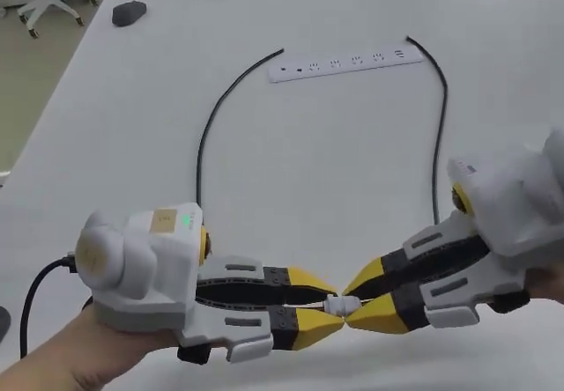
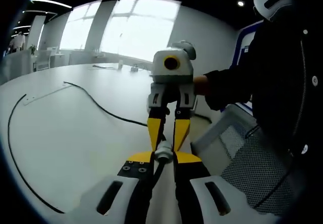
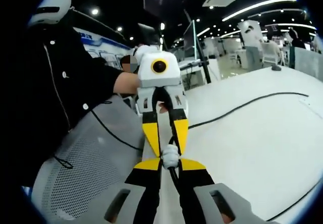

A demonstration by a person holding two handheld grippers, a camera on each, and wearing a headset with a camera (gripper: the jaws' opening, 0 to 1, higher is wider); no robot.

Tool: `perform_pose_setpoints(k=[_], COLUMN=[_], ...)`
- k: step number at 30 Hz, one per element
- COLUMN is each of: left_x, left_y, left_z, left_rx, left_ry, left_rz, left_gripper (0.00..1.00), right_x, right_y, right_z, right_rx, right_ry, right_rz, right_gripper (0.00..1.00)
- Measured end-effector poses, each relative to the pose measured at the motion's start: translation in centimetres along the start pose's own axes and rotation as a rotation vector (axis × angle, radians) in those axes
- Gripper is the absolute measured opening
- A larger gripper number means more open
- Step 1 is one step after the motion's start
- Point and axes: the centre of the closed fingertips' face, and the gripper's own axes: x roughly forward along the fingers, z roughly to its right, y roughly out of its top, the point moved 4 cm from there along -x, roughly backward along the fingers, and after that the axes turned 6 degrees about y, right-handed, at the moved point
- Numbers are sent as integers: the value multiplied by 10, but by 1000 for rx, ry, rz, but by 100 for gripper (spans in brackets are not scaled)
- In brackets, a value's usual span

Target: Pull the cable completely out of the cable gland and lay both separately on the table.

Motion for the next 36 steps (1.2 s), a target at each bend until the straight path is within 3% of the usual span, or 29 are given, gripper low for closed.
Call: perform_pose_setpoints(k=[5,7,13,16,17,19,20,21,23,29,31,32,33,35,36], left_x=[0,0,-1,0,0,0,0,-1,-1,0,-1,-2,-3,-6,-7], left_y=[0,1,2,0,0,0,1,1,2,3,4,5,7,12,14], left_z=[1,0,-2,-4,-4,-6,-9,-9,-7,-4,-4,-5,-4,-1,0], left_rx=[-21,-105,-172,-238,-270,-364,-381,-388,-364,-322,-270,-191,-165,-80,-48], left_ry=[-3,-1,-3,-3,1,-5,4,-9,-7,-4,0,9,5,3,4], left_rz=[-13,-9,-18,-23,-22,-28,-18,-17,-8,-4,-1,12,19,46,47], left_gripper=[15,15,15,15,15,15,15,15,15,15,15,15,15,15,15], right_x=[0,-2,-2,-1,-1,-1,-1,-1,-1,-1,-3,-6,-7,-11,-12], right_y=[0,1,1,1,1,2,3,3,4,5,6,7,8,10,10], right_z=[-5,-4,-3,-3,-2,-3,-1,-4,-4,-3,-4,-2,-1,-3,-1], right_rx=[-84,-128,-237,-320,-380,-426,-466,-454,-481,-457,-364,-330,-316,-133,-89], right_ry=[-31,-44,-72,-97,-117,-132,-154,-149,-158,-157,-135,-140,-137,-80,-72], right_rz=[-13,-15,-48,-78,-91,-100,-104,-103,-113,-117,-118,-117,-107,-49,-32], right_gripper=[7,7,6,7,7,7,7,7,7,8,9,12,19,26,26])
